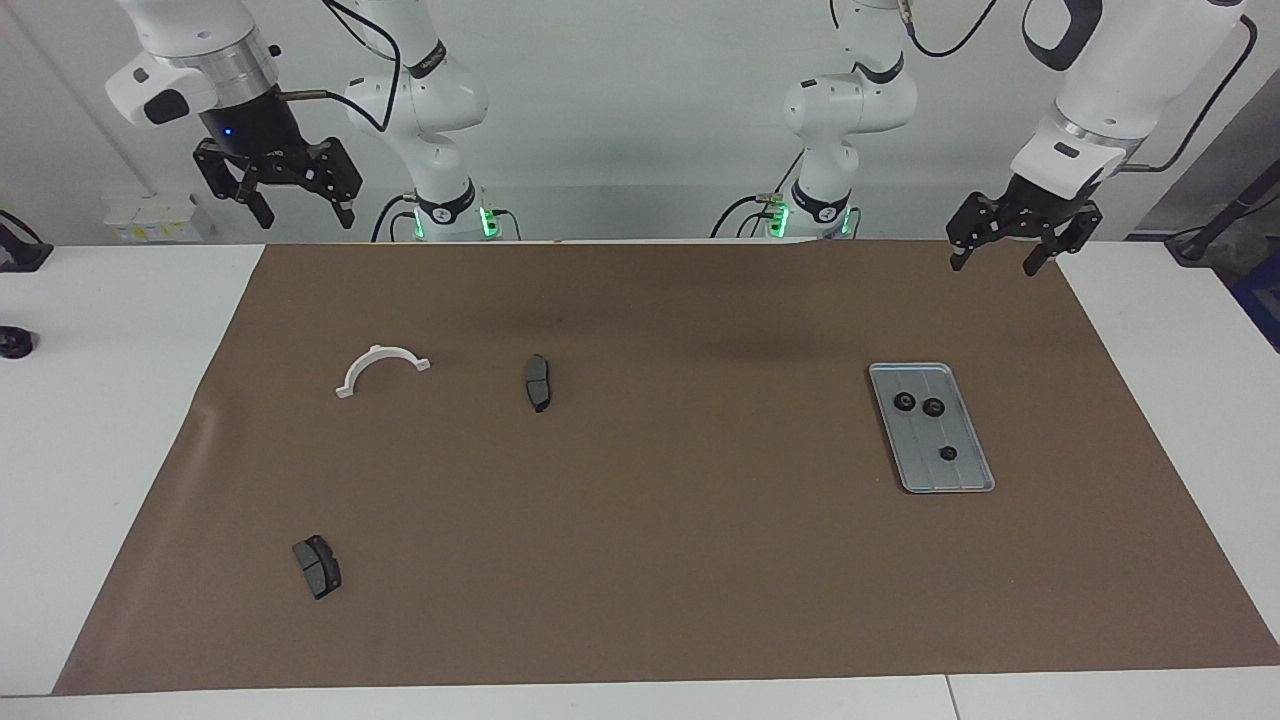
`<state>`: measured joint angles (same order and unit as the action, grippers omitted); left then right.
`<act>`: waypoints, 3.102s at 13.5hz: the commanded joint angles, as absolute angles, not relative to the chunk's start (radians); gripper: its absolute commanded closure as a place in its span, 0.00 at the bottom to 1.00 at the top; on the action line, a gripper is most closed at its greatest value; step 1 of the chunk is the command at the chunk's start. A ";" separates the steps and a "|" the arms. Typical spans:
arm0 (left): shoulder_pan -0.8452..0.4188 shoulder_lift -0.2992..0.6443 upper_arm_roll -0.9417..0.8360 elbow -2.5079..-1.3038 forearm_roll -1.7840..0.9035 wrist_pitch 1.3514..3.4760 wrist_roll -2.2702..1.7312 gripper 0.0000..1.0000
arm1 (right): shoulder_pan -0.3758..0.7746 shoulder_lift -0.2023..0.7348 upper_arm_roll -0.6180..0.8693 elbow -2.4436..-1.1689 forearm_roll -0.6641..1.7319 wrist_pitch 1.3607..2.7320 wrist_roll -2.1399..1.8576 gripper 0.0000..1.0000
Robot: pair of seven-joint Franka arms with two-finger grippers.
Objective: Place bearing gear from tray to pile
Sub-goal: 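Reach the left gripper over the metal tray toward a black gear, then lower the left gripper and grasp a black gear in the tray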
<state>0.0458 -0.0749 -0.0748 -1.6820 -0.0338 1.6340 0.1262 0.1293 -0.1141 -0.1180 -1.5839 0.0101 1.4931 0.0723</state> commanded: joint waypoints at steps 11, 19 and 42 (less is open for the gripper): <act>0.012 -0.014 -0.074 -2.134 0.041 2.182 -0.548 0.00 | 0.124 -0.138 -0.114 -1.608 0.012 1.491 0.066 0.00; 0.044 0.066 -0.071 -2.273 0.041 2.398 -0.696 0.16 | 0.126 -0.138 -0.114 -1.608 0.012 1.491 0.066 0.00; -0.030 0.106 -0.093 -2.032 0.100 2.136 -0.638 1.00 | 0.126 -0.138 -0.114 -1.608 0.012 1.491 0.066 0.00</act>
<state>0.0338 0.1114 -0.0868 -2.1516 0.0733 2.2746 -0.6595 0.1293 -0.1148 -0.1179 -1.5839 0.0101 1.4931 0.0723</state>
